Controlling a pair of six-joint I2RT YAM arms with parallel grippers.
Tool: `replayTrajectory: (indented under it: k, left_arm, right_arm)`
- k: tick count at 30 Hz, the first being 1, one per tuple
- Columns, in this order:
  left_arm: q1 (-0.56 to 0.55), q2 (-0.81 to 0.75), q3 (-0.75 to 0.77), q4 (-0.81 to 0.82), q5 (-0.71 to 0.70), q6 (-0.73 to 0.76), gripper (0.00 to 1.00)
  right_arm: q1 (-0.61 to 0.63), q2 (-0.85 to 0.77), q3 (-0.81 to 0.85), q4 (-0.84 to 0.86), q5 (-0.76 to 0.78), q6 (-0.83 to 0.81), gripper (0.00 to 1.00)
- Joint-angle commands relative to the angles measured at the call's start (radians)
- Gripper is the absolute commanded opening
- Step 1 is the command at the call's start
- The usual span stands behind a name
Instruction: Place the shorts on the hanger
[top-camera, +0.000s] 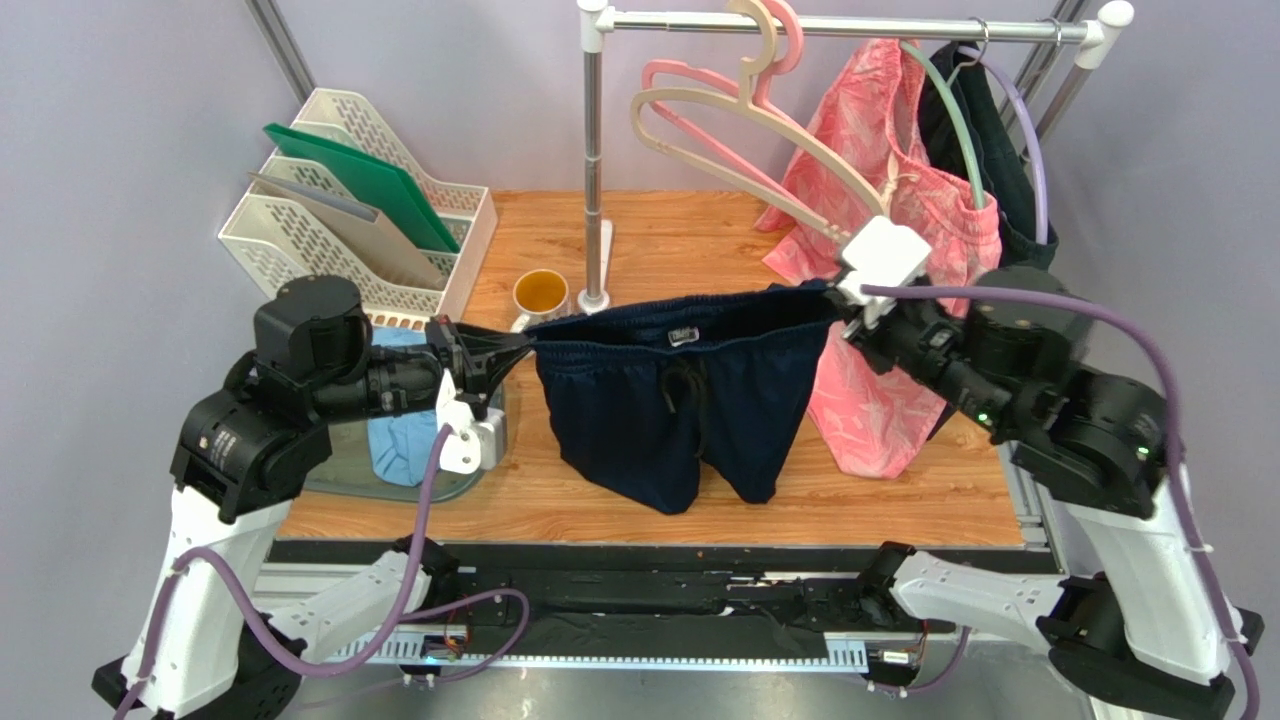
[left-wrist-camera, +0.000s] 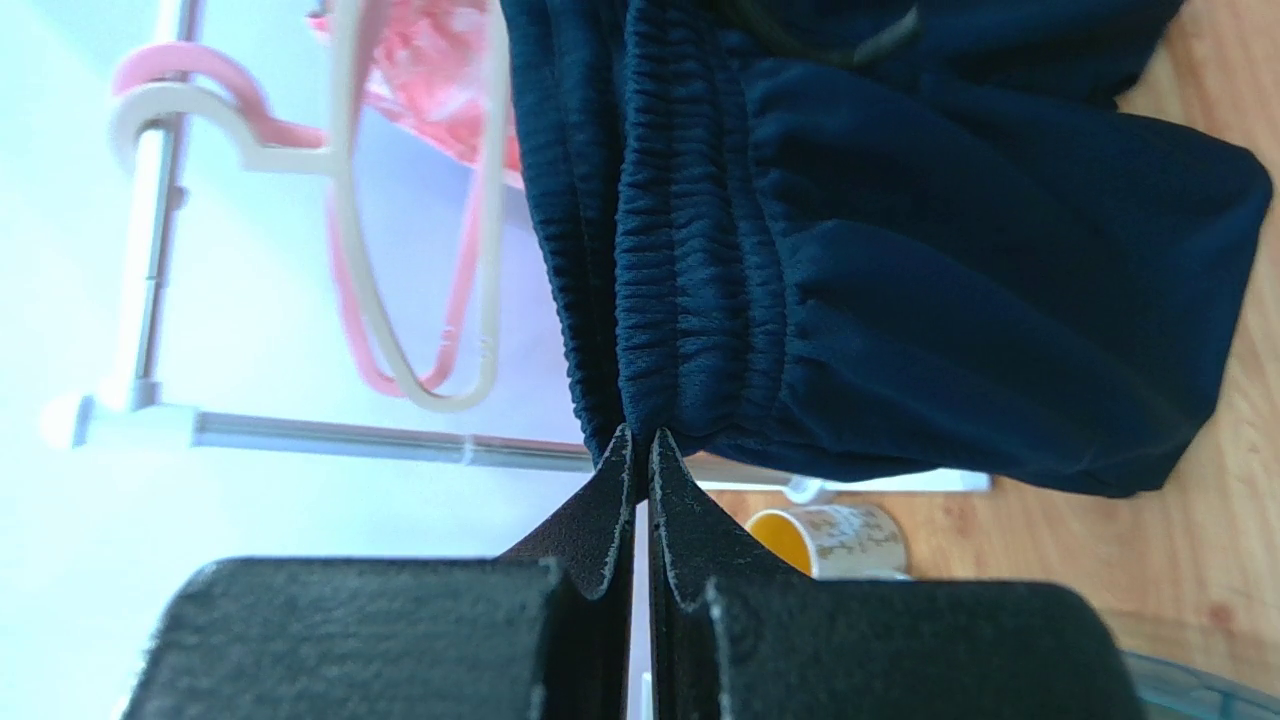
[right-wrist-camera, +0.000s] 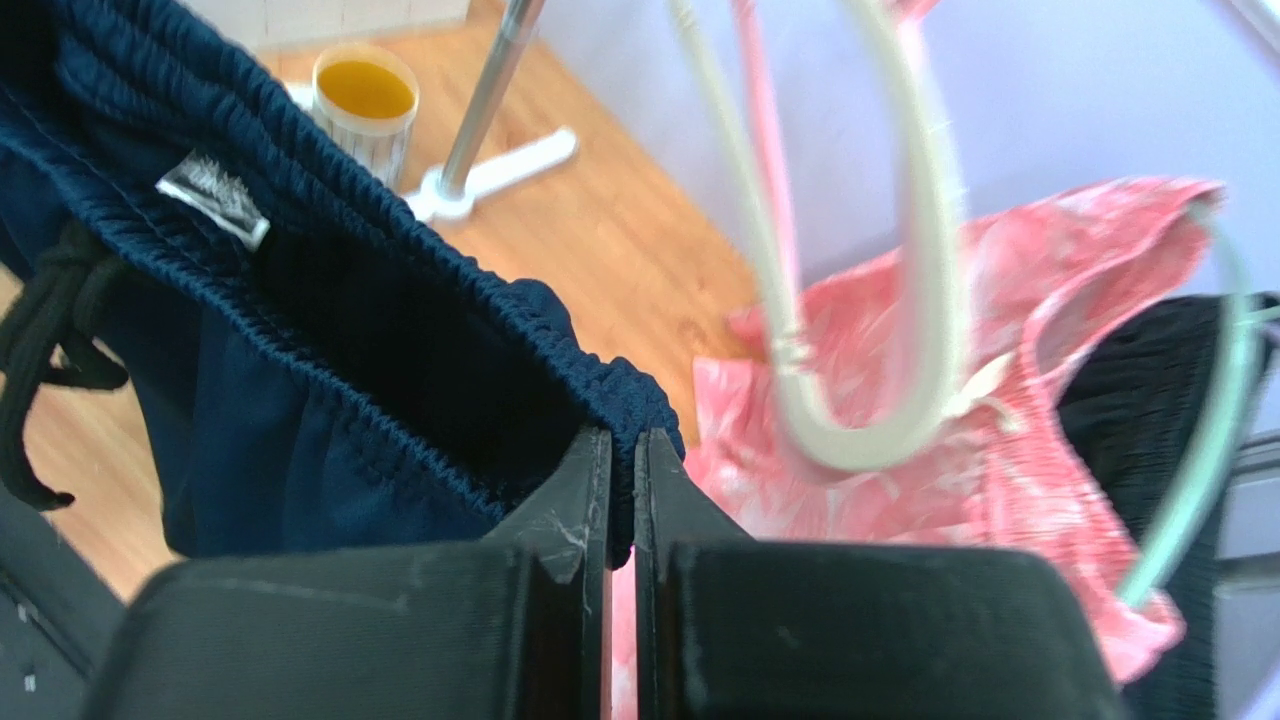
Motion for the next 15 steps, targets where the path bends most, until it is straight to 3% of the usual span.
replayTrajectory:
  k: [1,8,15]
  left_arm:
    - [0.001,-0.063,-0.080,-0.112,0.052,0.084,0.00]
    - [0.001,-0.203,-0.370,-0.128,0.133,0.107,0.00]
    - [-0.001,-0.024,-0.568,-0.047,0.181,0.148,0.00]
  right_arm:
    - [-0.008,-0.034,-0.128,-0.027,0.031,-0.001,0.00]
    - [-0.008,-0.172,-0.442,-0.068,-0.110,0.081,0.00]
    - [-0.010,-0.122,-0.728,0.161,-0.180,0.070,0.00]
